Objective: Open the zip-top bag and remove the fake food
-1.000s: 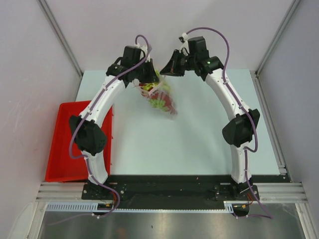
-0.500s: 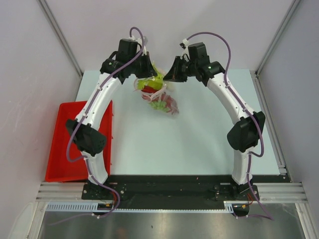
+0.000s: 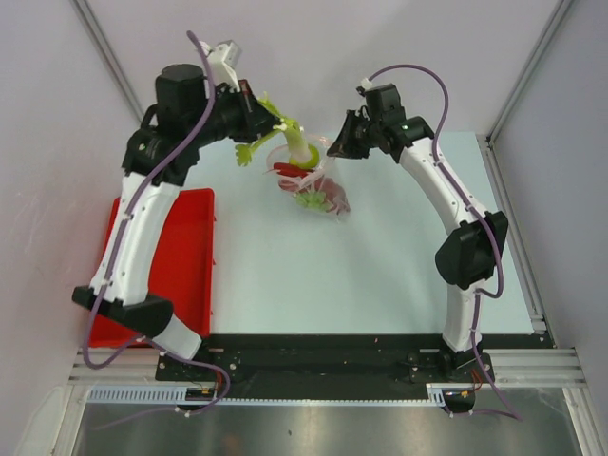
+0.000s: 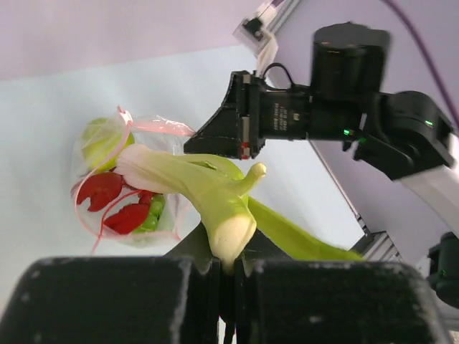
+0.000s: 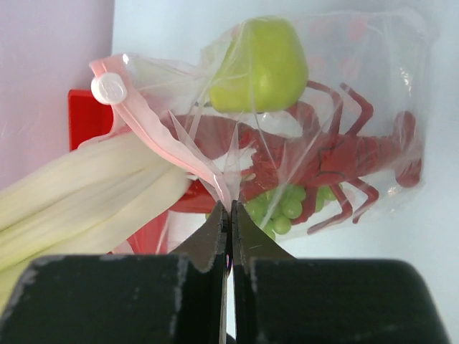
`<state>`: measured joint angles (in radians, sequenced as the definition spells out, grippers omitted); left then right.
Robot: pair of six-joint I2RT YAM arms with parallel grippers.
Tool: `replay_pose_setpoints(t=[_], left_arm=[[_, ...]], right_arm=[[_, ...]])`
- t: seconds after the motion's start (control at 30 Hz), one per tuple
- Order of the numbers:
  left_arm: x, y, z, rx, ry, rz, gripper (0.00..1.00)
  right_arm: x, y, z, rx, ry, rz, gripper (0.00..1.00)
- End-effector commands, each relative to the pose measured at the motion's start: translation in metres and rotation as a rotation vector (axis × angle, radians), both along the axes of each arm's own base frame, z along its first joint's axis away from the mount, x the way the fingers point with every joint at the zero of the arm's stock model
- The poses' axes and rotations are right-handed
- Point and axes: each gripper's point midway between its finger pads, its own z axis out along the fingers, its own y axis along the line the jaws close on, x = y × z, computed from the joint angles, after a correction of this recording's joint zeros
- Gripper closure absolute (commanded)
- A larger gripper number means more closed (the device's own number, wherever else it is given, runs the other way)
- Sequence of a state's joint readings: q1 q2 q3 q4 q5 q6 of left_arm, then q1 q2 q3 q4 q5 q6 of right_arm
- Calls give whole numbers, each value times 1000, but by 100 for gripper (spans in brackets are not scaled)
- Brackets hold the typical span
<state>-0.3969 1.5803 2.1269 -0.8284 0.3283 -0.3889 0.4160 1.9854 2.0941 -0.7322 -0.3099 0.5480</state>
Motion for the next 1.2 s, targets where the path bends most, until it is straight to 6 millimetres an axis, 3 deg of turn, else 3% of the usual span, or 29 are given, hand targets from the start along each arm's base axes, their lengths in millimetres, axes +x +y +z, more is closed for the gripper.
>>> replay_pose_setpoints(t=[0.0,0.17,0.2,0.27,0.3,0.33,0.53,0.7,0.8,0.97,1.17], left_arm=[[-31,29,37,10,-141,57,100],[-46,86,57,78,-235,300,100],[-49,92,51,90,-231,323,100],[-64,119,62,81,-286,436,100],[-63,124,45,104,-262,461,100],[-76,134,50,90,-282,488,100],[-99,179,-25,163,-14,729,100],[-144,218,-91,186,212,953,100],[-163,226,-132,183,349,1044,100],[-180,220,-209,174,606,1161,100],[-180,228,-217,166,616,1255,100]], right_arm=[[2,-28,34,-26,-73,-78,100],[-1,-34,32,-37,-68,-76,100],[-2,-34,33,-35,-71,-73,100],[-4,-33,33,-33,-69,-66,100],[-5,-32,34,-26,-69,-60,100],[-6,-31,35,-23,-70,-55,100],[-11,-25,44,14,-80,-24,100],[-16,-22,49,29,-85,-5,100],[-16,-20,50,45,-83,4,100],[-18,-17,50,56,-78,15,100],[-24,-20,44,50,-65,22,100]])
